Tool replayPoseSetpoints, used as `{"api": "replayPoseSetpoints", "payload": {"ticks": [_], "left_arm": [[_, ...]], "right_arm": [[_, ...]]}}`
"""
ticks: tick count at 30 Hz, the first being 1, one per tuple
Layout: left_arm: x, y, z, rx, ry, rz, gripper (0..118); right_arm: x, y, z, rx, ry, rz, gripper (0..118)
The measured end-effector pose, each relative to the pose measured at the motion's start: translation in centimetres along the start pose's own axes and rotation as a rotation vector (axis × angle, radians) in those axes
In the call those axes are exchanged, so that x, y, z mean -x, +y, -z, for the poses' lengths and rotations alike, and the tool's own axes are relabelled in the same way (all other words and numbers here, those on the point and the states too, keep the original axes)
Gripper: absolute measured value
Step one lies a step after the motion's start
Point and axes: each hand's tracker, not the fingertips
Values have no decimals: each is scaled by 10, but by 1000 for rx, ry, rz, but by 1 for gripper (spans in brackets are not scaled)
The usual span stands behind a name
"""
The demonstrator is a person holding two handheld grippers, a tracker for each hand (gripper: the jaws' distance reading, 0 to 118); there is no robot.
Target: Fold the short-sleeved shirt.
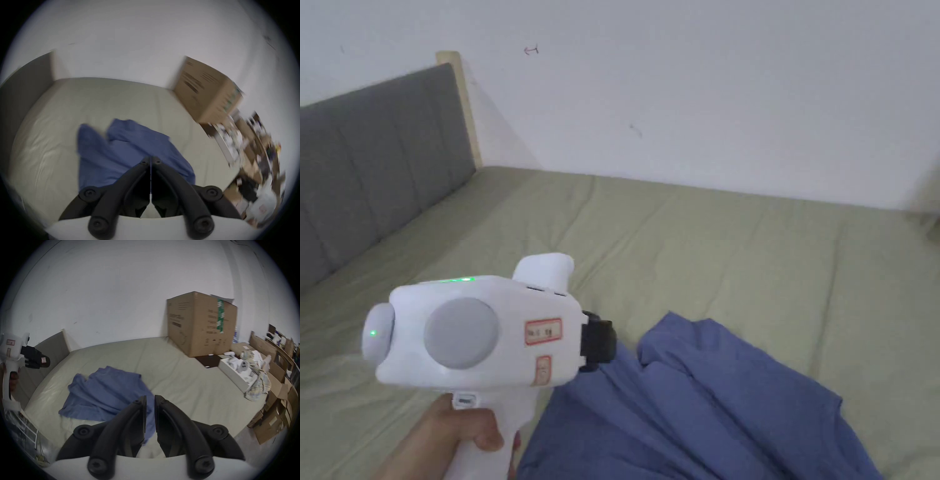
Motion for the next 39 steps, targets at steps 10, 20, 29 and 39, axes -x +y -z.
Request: {"api": "replayPoseSetpoints", "payload": {"ticks": [10,20,29,39], "left_arm": [[96,96,132,366,265,-145,0],[142,102,289,392,224,-288,108],[149,109,332,406,314,-178,109],[135,98,316,406,330,-147,3]], "right_arm": [[50,-1,54,92,78,-60,12],[72,-8,126,191,77,-65,12],[81,-20,157,225,105,-44,12],[72,-16,162,199,116,-35,12]]}}
